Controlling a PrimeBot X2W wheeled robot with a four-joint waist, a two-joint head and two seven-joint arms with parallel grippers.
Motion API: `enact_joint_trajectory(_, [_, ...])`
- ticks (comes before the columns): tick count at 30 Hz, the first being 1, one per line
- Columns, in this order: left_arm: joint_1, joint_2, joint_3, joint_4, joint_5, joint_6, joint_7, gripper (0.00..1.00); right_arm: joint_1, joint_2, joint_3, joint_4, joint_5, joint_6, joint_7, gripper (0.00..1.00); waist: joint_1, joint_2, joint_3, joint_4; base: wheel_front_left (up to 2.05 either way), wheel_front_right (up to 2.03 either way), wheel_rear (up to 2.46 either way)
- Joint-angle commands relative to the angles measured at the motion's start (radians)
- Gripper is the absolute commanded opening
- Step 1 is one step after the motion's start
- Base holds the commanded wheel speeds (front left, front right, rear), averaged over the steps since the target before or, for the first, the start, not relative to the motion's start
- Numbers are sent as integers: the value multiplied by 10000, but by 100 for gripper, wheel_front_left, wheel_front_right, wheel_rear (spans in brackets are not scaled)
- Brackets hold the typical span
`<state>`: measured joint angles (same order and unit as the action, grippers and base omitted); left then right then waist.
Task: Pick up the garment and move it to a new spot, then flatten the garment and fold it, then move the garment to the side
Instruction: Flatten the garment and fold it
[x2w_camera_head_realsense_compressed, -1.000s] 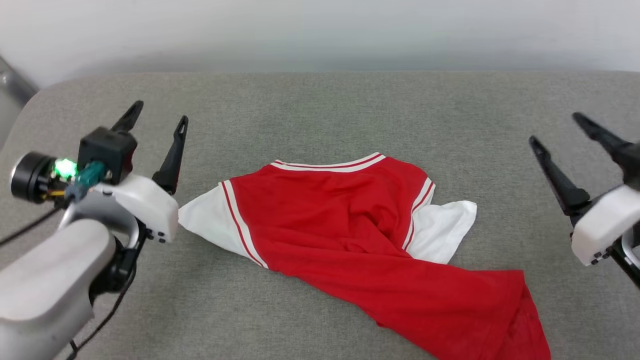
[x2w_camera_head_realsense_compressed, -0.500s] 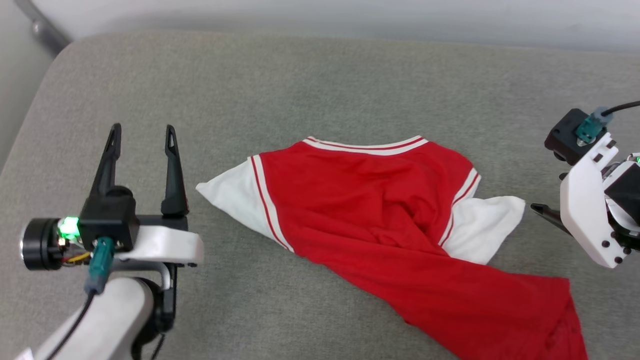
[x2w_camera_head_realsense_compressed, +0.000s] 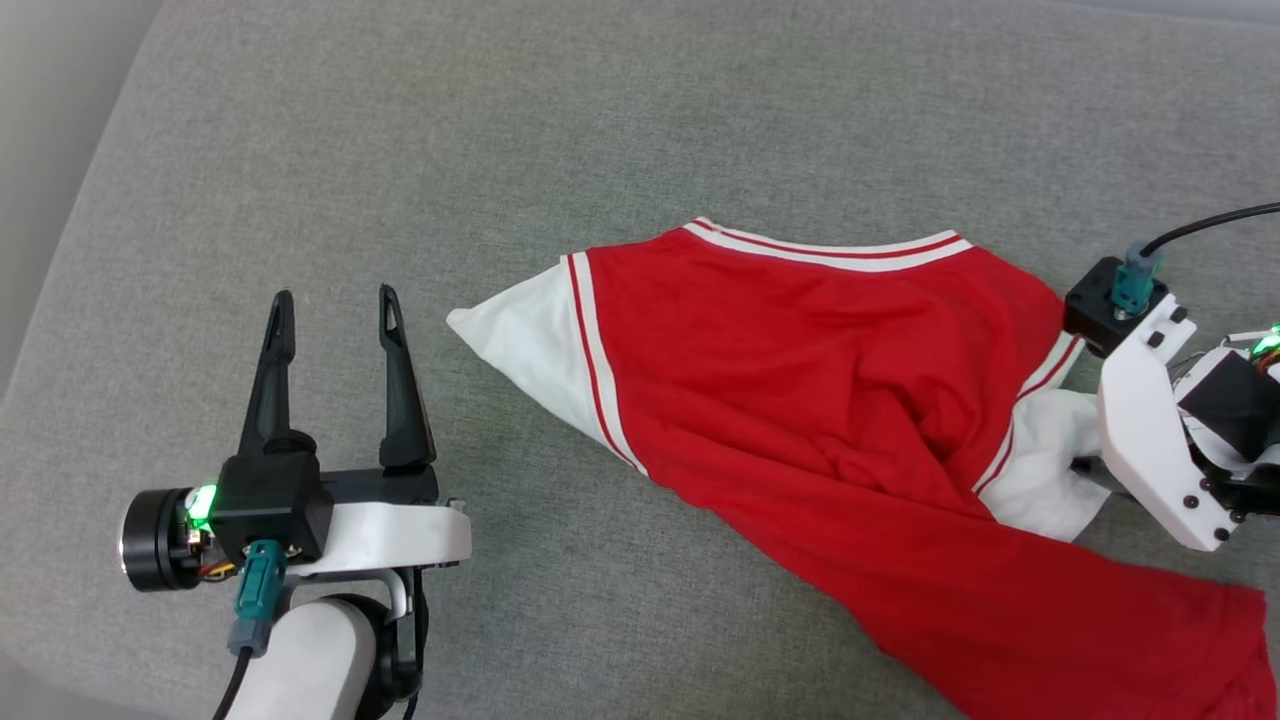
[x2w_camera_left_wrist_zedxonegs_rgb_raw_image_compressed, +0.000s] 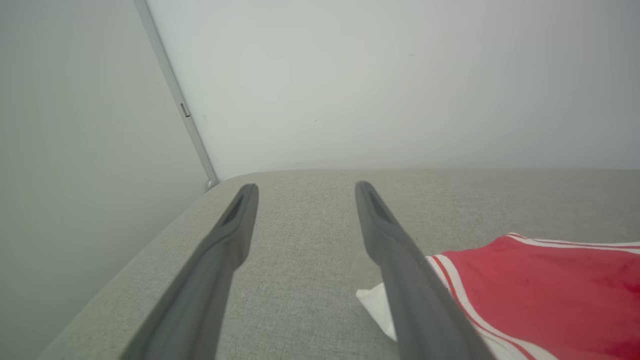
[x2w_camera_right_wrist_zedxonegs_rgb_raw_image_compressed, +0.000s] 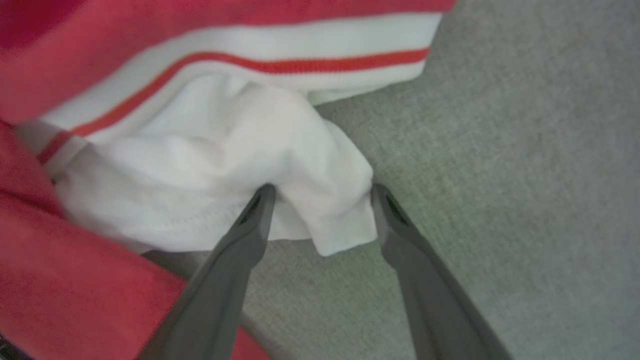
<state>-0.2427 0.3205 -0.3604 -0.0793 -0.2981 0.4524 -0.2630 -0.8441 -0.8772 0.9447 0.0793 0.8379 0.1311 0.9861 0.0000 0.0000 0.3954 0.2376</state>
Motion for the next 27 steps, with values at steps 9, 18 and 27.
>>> enact_joint_trajectory(9, [559,-1040,1279,288,1024,-1209,-24,100,-93,37,760,534,503,-7,-958,0,0,0,-70,-57,0,0,0])
enact_joint_trajectory(18, [981,-1539,2149,412,1753,-2054,-25,100,-769,-1294,-199,845,995,-10,-2508,0,0,0,-763,-778,0,0,0])
enact_joint_trajectory(27, [901,-1834,2527,404,2094,-2550,-25,100,262,-1862,-1267,3113,1450,-9,-2924,0,0,0,-350,-1017,0,0,0])
